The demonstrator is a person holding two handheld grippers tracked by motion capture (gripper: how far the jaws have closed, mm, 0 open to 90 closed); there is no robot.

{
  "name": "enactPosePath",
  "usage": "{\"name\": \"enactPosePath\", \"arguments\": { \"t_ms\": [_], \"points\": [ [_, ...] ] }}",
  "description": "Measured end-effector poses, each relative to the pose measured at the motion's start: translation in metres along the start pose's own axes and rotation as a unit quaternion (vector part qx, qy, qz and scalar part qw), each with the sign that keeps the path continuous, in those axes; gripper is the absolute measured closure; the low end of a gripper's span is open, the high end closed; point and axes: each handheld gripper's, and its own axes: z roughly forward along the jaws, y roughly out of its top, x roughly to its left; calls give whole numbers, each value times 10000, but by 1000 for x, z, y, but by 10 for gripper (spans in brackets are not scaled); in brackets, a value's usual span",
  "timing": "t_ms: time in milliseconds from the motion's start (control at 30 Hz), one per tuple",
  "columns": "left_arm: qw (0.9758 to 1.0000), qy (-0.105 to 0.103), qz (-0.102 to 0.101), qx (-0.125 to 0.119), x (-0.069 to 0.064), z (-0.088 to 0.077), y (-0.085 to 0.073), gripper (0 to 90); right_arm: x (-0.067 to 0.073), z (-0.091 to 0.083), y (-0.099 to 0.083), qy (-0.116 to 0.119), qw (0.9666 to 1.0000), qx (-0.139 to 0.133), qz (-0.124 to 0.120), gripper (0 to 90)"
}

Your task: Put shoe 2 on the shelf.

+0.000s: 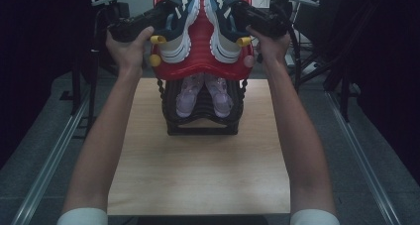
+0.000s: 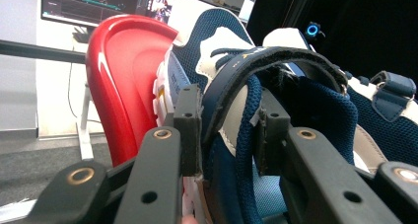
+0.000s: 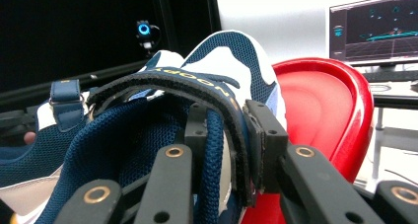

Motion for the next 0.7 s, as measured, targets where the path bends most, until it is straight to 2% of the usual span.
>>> {"name": "enactPosePath", "arguments": {
  "t_ms": [100, 167, 200, 267, 367, 433, 467, 567, 633, 700],
  "points": [
    [10000, -57, 35, -17, -5, 3, -3, 691, 3, 4, -1, -142, 9996, 122, -214, 735],
    [10000, -36, 35, -18, -7, 4, -4, 691, 3, 6, -2, -270, 9990, 188, -306, 734],
    [10000, -10, 63, -17, -8, 5, -5, 690, 4, 6, -2, -281, 9990, 177, -294, 733],
    [9999, 55, 155, 5, -10, 6, -7, 688, 7, 8, -1, -333, 9982, 241, -427, 727],
    [9996, 143, 226, -24, -12, 7, -9, 674, 16, 13, 0, -421, 9955, 375, -767, 711],
    [9995, 133, 281, -26, -14, 9, -10, 656, 21, 17, 1, -428, 9933, 497, -951, 701],
    [9995, 110, 307, -23, -14, 9, -11, 641, 23, 20, 1, -435, 9912, 605, -1094, 695],
    [9992, 28, 387, -27, -15, 10, -12, 610, 24, 22, 2, -401, 9901, 687, -1156, 684],
    [9994, -62, 340, -15, -14, 9, -12, 573, 21, 21, 2, -292, 9917, 694, -1045, 659],
    [9995, -95, 310, -62, -13, 8, -11, 515, 17, 19, 1, -118, 9936, 642, -918, 595]
  ]
}}
